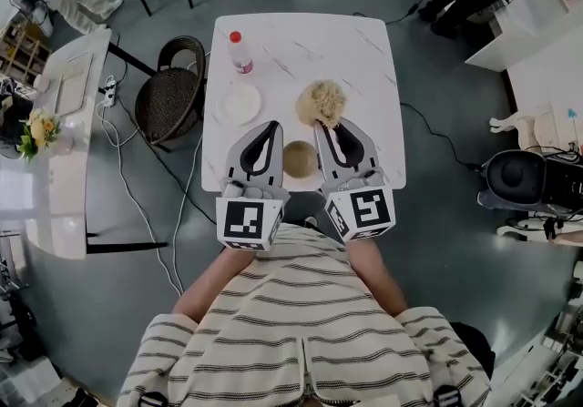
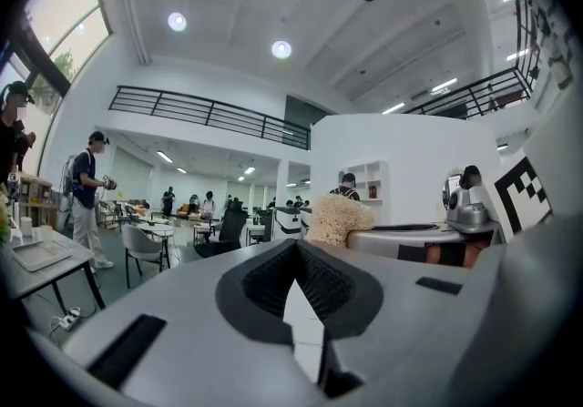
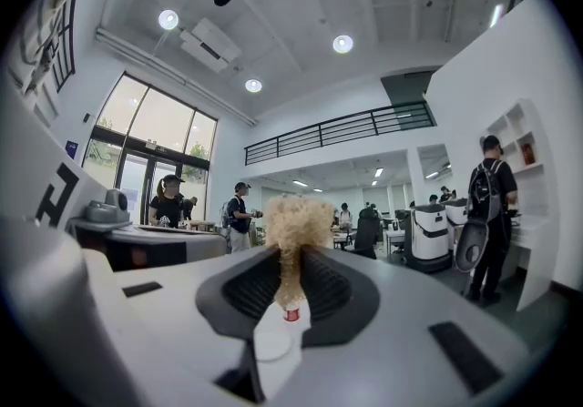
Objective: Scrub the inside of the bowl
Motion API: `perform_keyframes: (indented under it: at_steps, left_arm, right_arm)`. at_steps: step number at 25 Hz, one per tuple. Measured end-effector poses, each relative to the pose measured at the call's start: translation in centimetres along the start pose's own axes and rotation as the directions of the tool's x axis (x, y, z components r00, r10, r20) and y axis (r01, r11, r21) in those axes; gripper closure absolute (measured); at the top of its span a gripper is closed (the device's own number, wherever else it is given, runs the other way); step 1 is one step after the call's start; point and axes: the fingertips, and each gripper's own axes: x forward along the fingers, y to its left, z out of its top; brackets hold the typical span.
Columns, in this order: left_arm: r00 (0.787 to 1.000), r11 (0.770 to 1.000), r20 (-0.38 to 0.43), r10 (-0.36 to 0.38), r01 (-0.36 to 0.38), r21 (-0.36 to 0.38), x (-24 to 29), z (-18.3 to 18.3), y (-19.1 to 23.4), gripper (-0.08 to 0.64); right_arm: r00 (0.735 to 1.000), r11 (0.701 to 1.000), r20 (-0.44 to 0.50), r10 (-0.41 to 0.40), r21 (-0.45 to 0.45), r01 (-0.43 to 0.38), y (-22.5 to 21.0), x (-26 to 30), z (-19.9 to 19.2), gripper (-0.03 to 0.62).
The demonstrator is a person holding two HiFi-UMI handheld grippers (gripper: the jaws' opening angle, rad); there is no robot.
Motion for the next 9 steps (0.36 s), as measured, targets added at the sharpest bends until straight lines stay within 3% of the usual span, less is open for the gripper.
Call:
perform_keyframes:
  at_steps: [9]
  left_arm:
    - [1.0, 1.0, 0.005, 0.001, -0.001, 0.007, -0.18, -0.09, -0.57, 0.554]
  right_arm:
    - [1.0, 1.0, 0.007, 0.019, -0.003, -0.019, 0.41, -0.25, 0.15, 0.518]
